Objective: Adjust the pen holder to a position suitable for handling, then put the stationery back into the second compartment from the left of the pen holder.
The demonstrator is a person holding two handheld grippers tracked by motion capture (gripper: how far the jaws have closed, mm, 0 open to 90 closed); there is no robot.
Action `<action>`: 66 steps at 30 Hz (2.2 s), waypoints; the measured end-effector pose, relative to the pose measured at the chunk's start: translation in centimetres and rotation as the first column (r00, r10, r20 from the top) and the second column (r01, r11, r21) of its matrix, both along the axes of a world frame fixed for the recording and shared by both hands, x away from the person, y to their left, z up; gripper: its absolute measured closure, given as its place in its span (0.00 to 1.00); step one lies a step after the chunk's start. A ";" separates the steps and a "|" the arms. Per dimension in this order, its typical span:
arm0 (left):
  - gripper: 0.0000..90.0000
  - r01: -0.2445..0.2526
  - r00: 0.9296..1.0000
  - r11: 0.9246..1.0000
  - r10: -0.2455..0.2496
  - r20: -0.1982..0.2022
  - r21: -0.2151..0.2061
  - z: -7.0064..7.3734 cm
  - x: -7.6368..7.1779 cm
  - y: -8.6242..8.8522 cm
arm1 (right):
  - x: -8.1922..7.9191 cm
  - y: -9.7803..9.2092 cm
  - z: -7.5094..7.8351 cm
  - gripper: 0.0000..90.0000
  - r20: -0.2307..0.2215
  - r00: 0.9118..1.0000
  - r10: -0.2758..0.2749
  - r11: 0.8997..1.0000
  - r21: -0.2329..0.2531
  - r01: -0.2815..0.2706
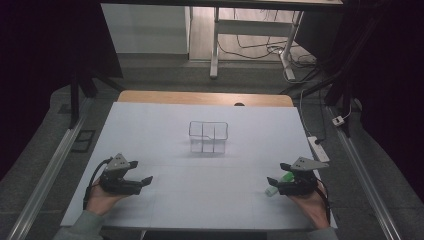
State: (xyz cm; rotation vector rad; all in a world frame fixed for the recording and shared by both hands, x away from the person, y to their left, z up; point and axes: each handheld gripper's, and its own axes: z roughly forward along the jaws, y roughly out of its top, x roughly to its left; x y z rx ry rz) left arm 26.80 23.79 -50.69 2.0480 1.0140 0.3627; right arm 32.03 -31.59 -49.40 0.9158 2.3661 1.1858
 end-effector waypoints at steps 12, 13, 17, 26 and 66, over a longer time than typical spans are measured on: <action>0.20 0.018 1.000 1.000 -0.018 -0.004 0.004 0.5 0.4 -0.5 | 0.1 0.2 0.4 0.25 0.000 1.000 0.014 1.000 -0.006 -0.014; 0.20 0.020 1.000 1.000 -0.020 -0.005 0.006 0.6 0.5 -0.6 | 0.1 0.2 0.4 0.25 0.003 1.000 0.011 1.000 -0.010 -0.011; 0.20 0.029 1.000 1.000 -0.029 -0.004 0.009 0.7 0.7 -0.9 | 0.1 0.3 0.5 0.25 0.001 1.000 0.013 1.000 -0.005 -0.013; 0.20 0.029 1.000 0.999 -0.029 -0.012 0.014 0.6 0.7 -0.9 | 0.6 0.4 2.4 0.26 -0.043 0.996 0.074 0.994 -0.079 -0.077; 0.20 0.033 0.998 0.999 -0.032 -0.049 0.027 -0.3 0.3 -0.8 | 4.8 -1.3 3.8 0.34 -0.268 0.928 0.258 0.811 -0.461 -0.359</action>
